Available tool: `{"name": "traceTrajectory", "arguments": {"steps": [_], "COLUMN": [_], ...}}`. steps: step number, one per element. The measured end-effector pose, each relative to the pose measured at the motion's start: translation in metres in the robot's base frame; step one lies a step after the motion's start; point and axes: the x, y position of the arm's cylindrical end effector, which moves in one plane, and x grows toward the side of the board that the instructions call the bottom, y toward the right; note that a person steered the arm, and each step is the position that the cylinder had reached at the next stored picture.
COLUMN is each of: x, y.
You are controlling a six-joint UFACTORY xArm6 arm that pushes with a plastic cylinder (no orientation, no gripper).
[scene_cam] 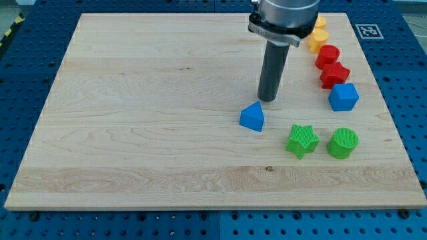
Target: Move the blue triangle to the left of the green star
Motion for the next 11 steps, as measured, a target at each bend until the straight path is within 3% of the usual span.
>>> {"name": "traceTrajectory", "arguments": {"steps": [3, 5, 9, 11], "x": [0.000, 0.004, 0.066, 0.076], "y": [-0.060, -0.029, -0.026, -0.026]}}
